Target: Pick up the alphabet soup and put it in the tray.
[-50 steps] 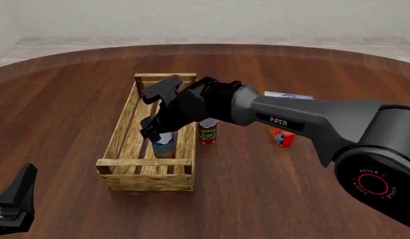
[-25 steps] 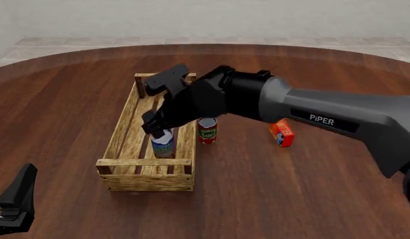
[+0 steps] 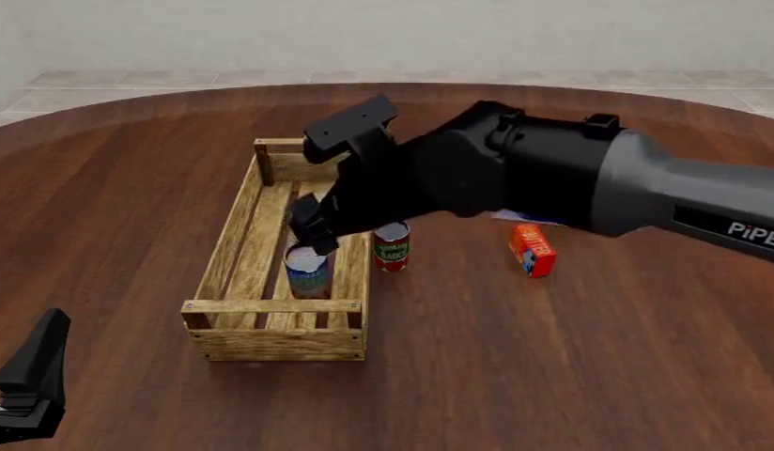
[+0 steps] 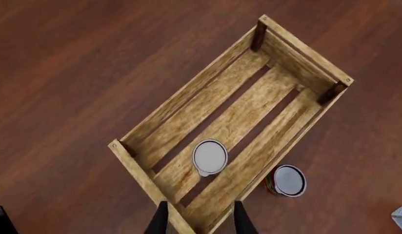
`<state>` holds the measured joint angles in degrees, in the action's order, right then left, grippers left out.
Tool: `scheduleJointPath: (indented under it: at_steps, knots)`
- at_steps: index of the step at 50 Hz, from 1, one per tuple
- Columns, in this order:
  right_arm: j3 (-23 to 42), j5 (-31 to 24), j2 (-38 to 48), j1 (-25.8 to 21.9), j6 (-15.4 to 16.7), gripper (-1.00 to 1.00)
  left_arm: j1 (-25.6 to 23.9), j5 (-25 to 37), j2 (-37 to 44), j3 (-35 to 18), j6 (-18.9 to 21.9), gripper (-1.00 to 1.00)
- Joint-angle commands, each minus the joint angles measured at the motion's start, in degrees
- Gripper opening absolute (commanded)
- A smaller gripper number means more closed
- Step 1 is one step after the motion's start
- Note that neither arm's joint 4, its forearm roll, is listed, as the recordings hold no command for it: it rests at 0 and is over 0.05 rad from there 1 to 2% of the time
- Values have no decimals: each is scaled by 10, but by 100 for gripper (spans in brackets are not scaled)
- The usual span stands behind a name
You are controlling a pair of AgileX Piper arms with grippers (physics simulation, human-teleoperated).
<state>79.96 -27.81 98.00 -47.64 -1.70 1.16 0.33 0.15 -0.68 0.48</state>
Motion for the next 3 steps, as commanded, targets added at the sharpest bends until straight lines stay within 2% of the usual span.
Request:
scheduleJointPath:
  at_steps: [1,3]
  knots:
    - [-48,3,-60,3,3,100,-1,0,0,1,0,100]
    - [-56,4,-68,4,4,100,-1,-1,0,1,0,100]
